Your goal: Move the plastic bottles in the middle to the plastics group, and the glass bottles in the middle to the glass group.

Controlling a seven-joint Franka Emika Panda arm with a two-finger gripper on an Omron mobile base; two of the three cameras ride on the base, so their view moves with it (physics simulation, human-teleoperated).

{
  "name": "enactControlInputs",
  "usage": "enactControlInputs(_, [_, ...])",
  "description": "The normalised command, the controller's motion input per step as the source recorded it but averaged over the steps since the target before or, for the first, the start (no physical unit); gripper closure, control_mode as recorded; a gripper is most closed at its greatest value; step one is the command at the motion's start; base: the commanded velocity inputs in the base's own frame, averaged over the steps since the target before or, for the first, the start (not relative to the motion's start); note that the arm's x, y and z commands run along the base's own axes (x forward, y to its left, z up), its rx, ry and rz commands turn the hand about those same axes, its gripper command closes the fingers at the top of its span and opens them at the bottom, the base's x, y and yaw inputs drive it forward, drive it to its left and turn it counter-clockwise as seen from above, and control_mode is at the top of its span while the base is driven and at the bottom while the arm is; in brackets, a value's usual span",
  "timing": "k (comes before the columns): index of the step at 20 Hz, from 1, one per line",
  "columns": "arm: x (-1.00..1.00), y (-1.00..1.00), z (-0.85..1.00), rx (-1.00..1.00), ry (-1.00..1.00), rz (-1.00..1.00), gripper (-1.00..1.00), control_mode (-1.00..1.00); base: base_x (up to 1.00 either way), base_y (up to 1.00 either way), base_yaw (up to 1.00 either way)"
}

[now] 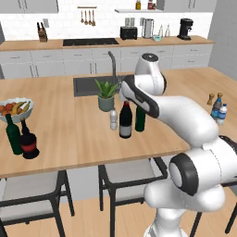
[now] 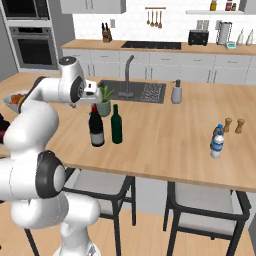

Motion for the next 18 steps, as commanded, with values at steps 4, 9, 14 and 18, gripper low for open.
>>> enactControlInputs(4, [0.4, 0.0, -0.33, 0.06, 0.0, -0.01, -1.0, -1.0, 0.0, 0.0, 0.0])
enactControlInputs(9, [0.54, 0.0, -0.19, 0.0, 0.0, -0.03, -1.0, -1.0, 0.0, 0.0, 0.0])
enactControlInputs(14, [0.33, 0.01, -0.01, 0.0, 0.01, -0.03, -1.0, -1.0, 0.0, 0.0, 0.0])
enactControlInputs(18, [0.22, 0.0, -0.21, 0.0, 0.03, -0.04, -1.0, -1.0, 0.0, 0.0, 0.0])
